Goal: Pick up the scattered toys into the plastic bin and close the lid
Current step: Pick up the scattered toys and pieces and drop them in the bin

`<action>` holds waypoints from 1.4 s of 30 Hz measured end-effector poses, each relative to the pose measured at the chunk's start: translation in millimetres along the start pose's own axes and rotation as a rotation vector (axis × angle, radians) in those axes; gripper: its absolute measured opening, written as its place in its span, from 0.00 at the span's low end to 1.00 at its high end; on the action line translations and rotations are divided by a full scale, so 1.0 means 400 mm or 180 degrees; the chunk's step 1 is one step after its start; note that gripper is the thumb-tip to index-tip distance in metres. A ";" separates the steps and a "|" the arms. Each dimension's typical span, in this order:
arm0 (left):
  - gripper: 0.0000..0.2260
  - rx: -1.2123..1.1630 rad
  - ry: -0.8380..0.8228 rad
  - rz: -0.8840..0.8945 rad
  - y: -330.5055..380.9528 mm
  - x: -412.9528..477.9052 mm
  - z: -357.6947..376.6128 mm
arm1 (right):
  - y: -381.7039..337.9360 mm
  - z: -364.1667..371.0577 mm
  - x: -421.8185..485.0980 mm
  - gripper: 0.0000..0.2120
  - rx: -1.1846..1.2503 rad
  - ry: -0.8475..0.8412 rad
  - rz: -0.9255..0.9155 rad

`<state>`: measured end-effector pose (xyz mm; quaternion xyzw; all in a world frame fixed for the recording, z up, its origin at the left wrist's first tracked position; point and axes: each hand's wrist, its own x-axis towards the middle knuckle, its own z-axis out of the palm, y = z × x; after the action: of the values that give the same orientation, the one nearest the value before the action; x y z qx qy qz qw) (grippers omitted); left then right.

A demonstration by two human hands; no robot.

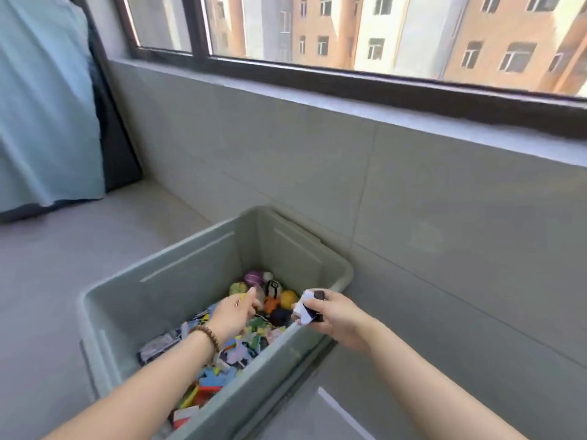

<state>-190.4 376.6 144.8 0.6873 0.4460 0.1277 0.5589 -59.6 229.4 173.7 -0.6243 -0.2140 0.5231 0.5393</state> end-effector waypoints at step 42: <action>0.30 0.2724 -0.2549 0.0625 -0.285 -0.230 1.106 | 0.994 -0.759 -0.623 0.26 -0.0505 0.2683 0.1304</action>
<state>1.8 15.0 -77.7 0.8842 0.1466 -0.2817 0.3425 0.7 -244.0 -116.9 -0.8508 0.1117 0.3019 0.4154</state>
